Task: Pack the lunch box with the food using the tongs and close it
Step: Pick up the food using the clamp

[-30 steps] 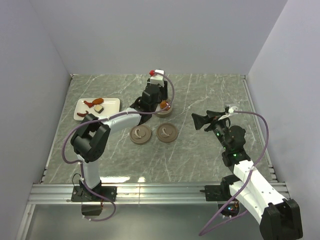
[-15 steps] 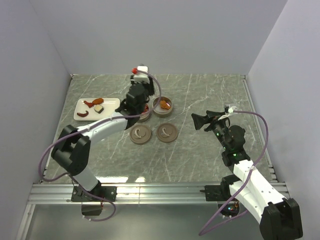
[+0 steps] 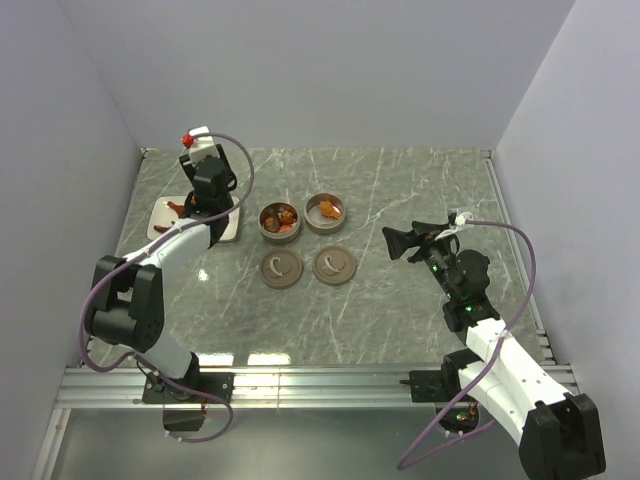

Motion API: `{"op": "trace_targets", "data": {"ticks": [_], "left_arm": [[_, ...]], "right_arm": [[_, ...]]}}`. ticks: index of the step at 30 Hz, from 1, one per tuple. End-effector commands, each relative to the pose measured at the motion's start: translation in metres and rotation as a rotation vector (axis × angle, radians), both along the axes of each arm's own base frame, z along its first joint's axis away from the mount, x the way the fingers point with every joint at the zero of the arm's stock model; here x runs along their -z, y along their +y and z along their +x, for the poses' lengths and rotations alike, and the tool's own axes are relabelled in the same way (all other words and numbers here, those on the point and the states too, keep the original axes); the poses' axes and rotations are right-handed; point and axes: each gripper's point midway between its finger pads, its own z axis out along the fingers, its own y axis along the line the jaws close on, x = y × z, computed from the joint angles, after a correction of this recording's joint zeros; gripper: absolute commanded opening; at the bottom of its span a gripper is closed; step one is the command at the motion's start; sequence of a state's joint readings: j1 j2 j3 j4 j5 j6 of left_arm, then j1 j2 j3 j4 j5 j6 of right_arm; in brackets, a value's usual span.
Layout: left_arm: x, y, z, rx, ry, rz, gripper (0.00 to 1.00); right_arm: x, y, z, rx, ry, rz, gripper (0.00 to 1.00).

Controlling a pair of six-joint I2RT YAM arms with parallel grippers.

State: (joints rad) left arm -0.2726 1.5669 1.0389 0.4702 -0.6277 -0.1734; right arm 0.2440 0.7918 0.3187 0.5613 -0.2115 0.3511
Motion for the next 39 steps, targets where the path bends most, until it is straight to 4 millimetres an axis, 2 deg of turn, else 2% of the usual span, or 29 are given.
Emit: {"op": "trace_targets", "data": {"ticks": [1,2,5,13,21,28,34,39], "left_arm": [[0.004,0.023,-0.007,-0.092,-0.016,-0.021,0.55],[0.012,0.032,-0.009,-0.112,-0.004,-0.021,0.55],[0.019,0.048,-0.013,-0.148,-0.001,-0.040,0.55],[0.028,0.080,-0.027,-0.217,-0.006,-0.081,0.55],[0.029,0.092,-0.031,-0.228,-0.025,-0.110,0.56],[0.037,0.110,-0.024,-0.263,-0.014,-0.128,0.56],[0.044,0.112,-0.018,-0.250,-0.010,-0.143,0.55],[0.051,0.111,-0.011,-0.238,0.011,-0.145,0.51]], "right_arm": [[-0.004,0.000,0.000,-0.005,-0.024,0.013,0.99],[-0.005,0.000,0.000,-0.005,-0.025,0.012,0.99],[-0.004,0.001,0.000,-0.007,-0.024,0.011,0.99],[-0.004,0.001,0.001,-0.008,-0.021,0.010,0.99],[-0.005,0.001,0.000,-0.008,-0.024,0.013,0.99],[-0.005,0.002,-0.001,-0.016,-0.025,0.012,0.99],[-0.004,0.002,-0.001,-0.018,-0.022,0.013,0.99],[-0.005,0.002,-0.001,-0.016,-0.025,0.012,0.99]]}}
